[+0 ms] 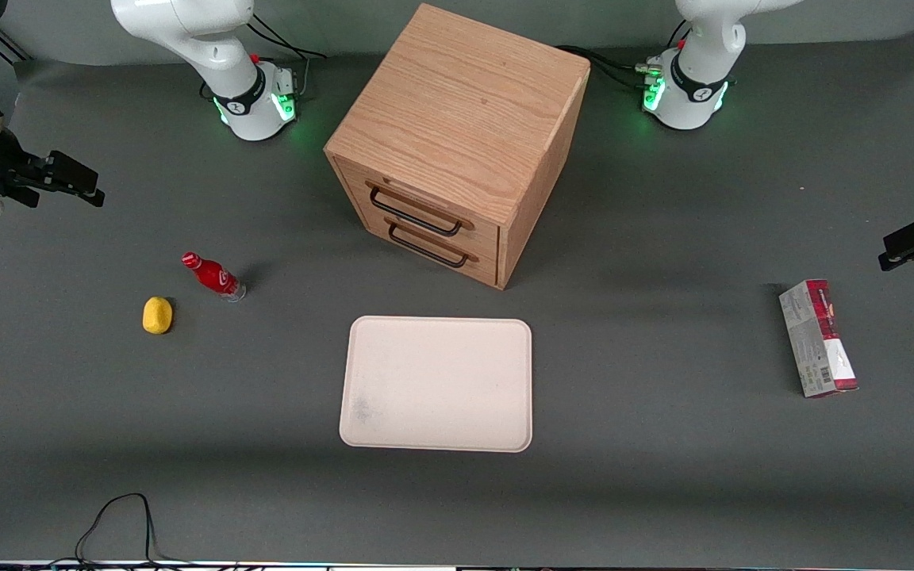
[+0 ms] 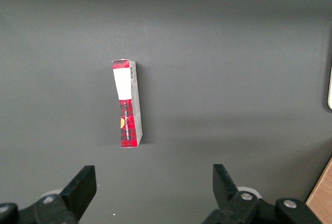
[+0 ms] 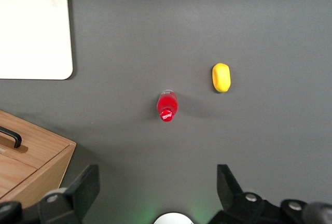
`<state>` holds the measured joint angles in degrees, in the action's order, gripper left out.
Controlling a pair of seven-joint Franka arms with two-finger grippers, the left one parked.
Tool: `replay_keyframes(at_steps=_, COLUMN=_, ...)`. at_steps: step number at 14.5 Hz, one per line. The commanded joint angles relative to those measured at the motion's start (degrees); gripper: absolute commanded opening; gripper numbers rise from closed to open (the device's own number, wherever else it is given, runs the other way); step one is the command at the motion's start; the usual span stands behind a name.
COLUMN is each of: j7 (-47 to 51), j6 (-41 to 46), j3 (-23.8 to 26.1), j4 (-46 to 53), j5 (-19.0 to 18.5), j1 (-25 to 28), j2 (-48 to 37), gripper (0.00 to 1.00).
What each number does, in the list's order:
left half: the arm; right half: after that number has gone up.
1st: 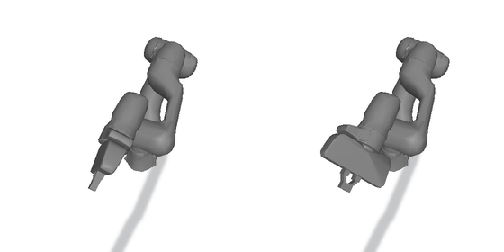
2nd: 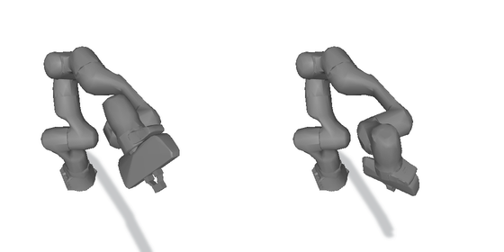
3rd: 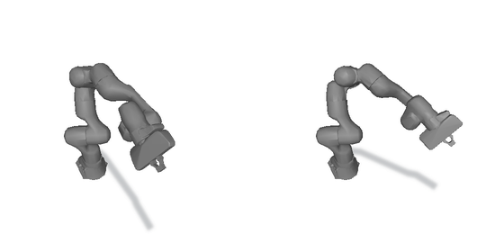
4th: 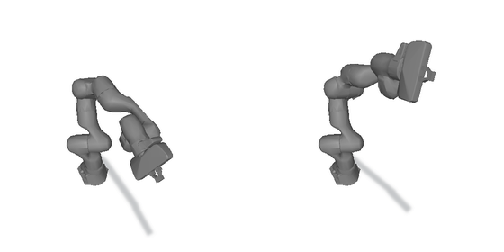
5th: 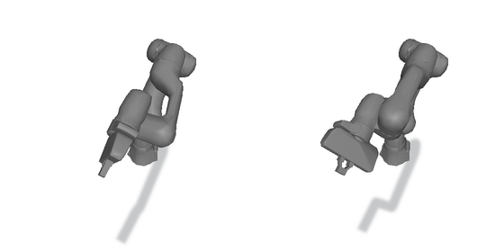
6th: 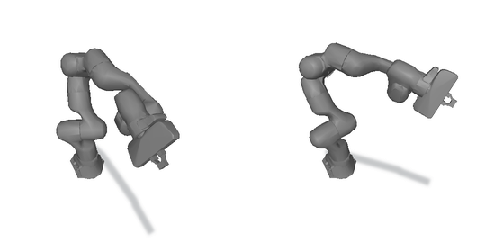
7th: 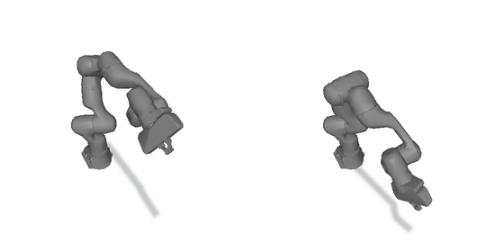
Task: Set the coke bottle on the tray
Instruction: 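Move the right gripper down over the red Coca-Cola bottle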
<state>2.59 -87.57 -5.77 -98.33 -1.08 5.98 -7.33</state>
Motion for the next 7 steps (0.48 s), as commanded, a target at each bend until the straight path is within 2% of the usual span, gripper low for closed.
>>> replay_keyframes(at_steps=1, j7=1.54, j6=1.62, j3=0.58, j4=2.44, j5=-0.25, j1=-0.45, j2=0.75, gripper=1.0)
replay_keyframes(at_steps=4, j7=1.45, j6=1.62, j3=0.58, j4=1.83, j5=0.02, j1=-0.27, j2=0.74, gripper=1.0)
replay_keyframes(at_steps=7, j7=1.28, j6=-3.01, j3=0.58, j4=-6.84, j5=0.02, j1=0.17, j2=-0.92, gripper=1.0)
